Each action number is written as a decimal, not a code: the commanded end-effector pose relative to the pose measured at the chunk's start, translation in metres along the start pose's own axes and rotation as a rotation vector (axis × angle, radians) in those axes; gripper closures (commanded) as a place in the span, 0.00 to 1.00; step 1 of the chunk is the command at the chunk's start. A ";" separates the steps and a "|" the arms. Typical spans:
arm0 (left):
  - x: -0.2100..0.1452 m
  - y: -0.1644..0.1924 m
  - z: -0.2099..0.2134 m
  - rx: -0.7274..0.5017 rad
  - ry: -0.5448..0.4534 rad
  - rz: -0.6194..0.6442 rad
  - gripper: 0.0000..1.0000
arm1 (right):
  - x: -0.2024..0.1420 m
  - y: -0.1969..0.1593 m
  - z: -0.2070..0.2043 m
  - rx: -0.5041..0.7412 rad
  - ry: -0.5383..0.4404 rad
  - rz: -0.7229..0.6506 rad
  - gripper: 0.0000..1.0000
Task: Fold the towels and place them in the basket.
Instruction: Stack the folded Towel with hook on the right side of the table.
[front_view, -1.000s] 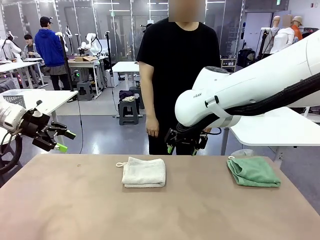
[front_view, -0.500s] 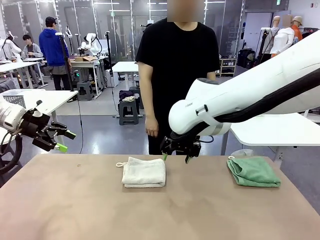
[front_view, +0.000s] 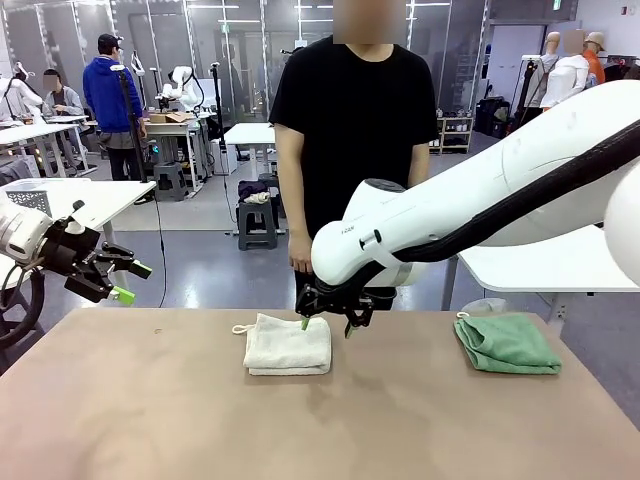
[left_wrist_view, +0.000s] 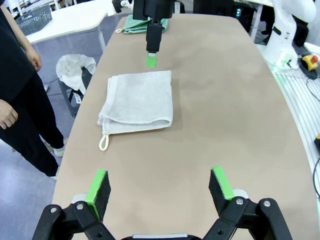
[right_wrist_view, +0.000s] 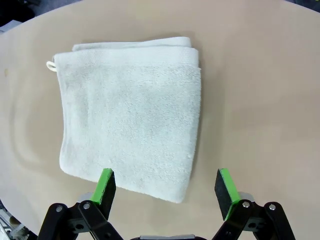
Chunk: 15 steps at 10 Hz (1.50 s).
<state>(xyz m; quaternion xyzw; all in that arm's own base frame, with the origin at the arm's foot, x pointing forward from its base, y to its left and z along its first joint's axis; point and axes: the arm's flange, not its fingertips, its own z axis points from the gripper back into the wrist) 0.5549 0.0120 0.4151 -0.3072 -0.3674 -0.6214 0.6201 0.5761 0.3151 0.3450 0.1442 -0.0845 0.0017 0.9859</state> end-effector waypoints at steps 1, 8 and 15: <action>0.001 0.000 0.001 0.002 0.000 -0.001 0.00 | 0.009 0.006 -0.016 -0.020 -0.032 -0.029 0.00; 0.001 0.000 0.001 0.002 0.000 -0.001 0.00 | 0.022 0.004 -0.043 -0.051 -0.025 -0.027 0.00; 0.001 0.000 0.001 0.002 0.000 -0.001 0.00 | 0.029 -0.001 -0.056 -0.069 -0.014 -0.031 0.20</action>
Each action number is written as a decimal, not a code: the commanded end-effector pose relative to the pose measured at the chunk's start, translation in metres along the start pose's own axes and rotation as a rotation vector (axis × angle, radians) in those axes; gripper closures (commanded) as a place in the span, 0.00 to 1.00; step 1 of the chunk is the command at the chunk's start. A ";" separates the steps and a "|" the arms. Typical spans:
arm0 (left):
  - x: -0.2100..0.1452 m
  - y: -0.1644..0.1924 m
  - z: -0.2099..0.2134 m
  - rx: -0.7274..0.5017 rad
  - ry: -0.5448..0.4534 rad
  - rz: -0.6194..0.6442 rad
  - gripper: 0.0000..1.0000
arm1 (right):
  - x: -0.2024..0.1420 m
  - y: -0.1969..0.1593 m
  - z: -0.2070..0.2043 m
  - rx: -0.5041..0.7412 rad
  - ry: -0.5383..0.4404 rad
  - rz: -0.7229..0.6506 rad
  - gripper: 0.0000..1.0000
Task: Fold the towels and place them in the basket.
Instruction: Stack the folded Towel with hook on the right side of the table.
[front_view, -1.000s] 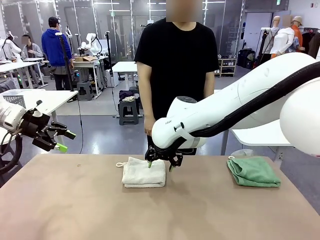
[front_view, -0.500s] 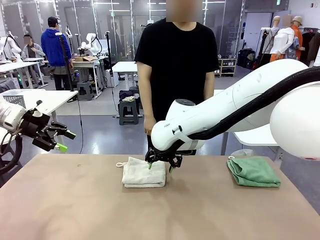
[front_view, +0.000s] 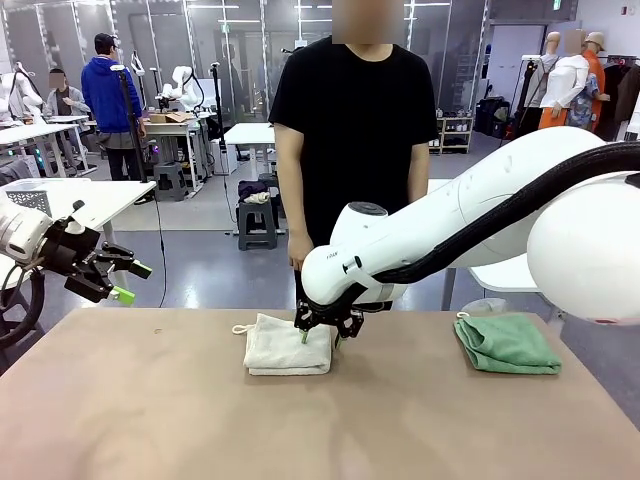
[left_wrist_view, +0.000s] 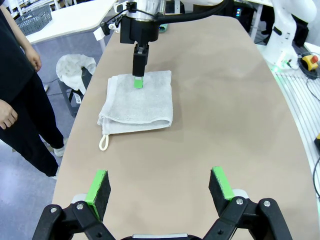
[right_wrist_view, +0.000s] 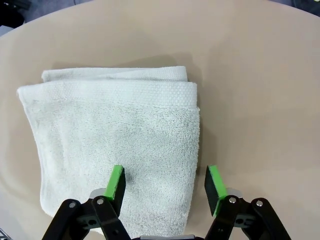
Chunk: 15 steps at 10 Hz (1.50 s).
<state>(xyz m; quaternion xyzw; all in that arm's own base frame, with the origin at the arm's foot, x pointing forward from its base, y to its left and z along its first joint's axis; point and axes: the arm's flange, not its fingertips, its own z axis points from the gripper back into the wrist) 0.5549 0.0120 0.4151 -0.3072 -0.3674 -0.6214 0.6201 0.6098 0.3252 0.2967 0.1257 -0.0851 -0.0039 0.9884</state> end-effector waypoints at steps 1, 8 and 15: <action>0.001 0.000 0.001 0.002 0.000 -0.001 0.00 | 0.003 0.004 -0.002 -0.032 -0.009 -0.017 0.22; 0.001 0.000 0.001 0.002 0.000 -0.001 0.00 | 0.005 0.005 -0.001 -0.026 0.010 -0.009 0.64; 0.001 0.000 0.001 0.002 0.000 -0.001 0.00 | 0.004 0.005 0.002 -0.042 0.047 0.010 1.00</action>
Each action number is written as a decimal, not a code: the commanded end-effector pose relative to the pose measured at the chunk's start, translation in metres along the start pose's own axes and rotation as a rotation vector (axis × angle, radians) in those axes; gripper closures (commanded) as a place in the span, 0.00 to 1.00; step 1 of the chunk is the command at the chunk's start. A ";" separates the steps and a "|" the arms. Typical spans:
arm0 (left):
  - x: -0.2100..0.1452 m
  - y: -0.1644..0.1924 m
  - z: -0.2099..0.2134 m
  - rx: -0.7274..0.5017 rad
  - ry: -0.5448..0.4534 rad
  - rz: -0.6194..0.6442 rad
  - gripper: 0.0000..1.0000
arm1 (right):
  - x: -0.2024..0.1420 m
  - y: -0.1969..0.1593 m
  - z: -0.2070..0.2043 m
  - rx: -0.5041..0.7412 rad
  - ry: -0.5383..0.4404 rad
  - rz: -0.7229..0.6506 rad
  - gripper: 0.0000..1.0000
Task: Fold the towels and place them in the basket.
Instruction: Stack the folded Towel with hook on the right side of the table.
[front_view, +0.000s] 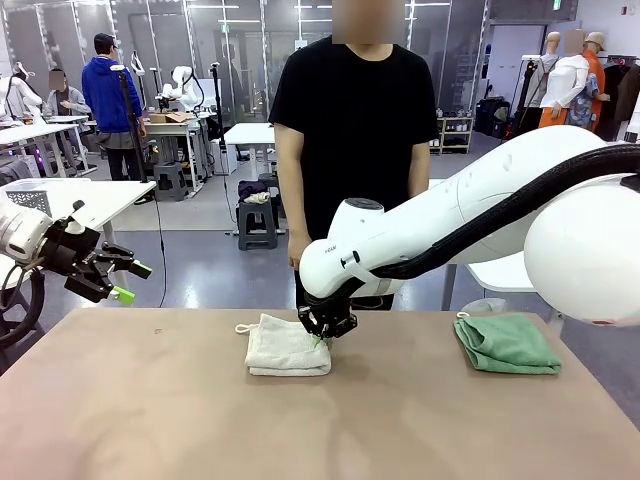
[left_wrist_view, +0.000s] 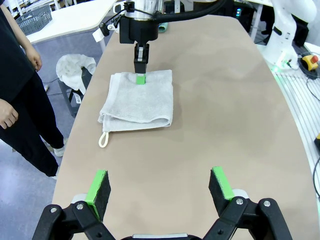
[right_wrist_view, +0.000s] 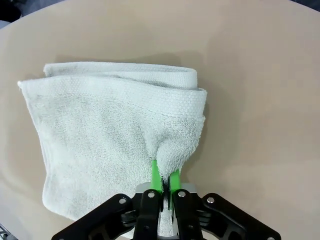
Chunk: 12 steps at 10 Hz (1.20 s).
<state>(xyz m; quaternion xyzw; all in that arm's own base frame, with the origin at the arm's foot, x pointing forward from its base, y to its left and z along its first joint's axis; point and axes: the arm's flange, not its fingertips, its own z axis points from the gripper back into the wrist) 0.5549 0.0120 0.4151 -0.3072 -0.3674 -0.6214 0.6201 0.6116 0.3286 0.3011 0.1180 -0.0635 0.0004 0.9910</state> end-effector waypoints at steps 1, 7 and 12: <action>0.001 0.000 0.001 0.002 0.000 -0.001 0.00 | 0.003 0.000 -0.001 -0.037 -0.003 0.018 1.00; 0.001 0.000 0.001 0.002 0.000 -0.001 0.00 | 0.000 0.001 0.000 -0.005 0.001 0.007 0.93; 0.001 0.000 0.001 0.002 0.000 -0.001 0.00 | -0.013 -0.056 0.088 -0.099 -0.029 0.127 0.94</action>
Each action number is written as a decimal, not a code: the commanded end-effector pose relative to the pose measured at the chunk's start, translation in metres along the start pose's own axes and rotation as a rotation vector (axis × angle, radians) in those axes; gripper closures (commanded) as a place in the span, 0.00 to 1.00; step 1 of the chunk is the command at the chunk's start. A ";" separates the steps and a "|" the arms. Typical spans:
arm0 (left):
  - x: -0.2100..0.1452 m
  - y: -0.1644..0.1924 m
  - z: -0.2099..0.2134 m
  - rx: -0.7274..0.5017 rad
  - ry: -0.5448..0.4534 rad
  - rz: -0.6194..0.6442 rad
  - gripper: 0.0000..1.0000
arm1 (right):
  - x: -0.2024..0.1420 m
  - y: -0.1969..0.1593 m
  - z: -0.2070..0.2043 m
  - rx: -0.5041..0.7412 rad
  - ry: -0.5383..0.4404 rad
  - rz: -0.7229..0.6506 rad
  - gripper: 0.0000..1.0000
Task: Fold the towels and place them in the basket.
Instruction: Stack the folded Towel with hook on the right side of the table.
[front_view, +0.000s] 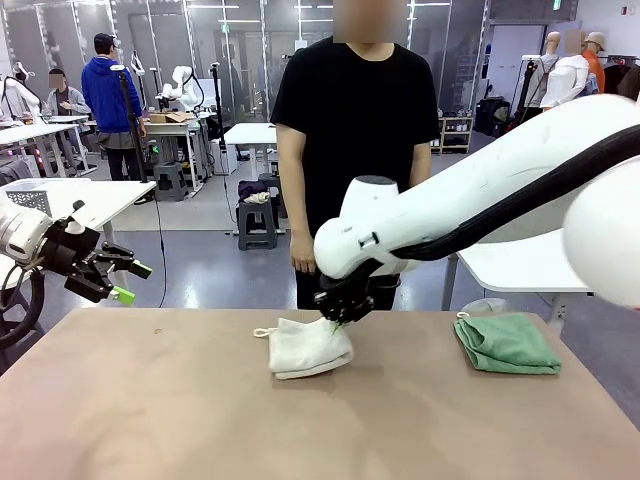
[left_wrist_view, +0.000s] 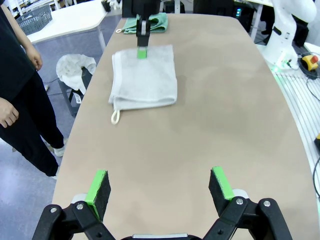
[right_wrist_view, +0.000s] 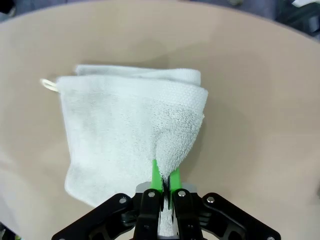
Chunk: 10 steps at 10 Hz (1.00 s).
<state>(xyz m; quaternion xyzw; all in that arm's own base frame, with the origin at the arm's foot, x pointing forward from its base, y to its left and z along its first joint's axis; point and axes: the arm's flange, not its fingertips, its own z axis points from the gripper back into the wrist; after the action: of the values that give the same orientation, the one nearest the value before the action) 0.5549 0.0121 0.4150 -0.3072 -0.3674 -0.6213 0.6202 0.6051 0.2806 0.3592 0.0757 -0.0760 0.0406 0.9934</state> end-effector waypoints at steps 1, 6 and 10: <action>0.001 0.000 0.001 0.002 0.000 -0.002 0.00 | -0.020 -0.045 0.038 -0.035 -0.037 0.054 0.94; 0.001 0.000 0.001 0.002 0.000 -0.002 0.00 | -0.015 -0.153 0.111 -0.033 -0.081 0.063 0.94; 0.001 0.000 0.001 0.002 0.000 -0.002 0.00 | -0.004 -0.208 0.154 0.041 -0.092 0.030 0.94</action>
<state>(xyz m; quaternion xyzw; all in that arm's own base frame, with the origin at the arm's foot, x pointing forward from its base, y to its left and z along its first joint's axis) 0.5549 0.0123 0.4150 -0.3071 -0.3674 -0.6212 0.6203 0.5969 0.0623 0.4708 0.0767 -0.1272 0.0466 0.9878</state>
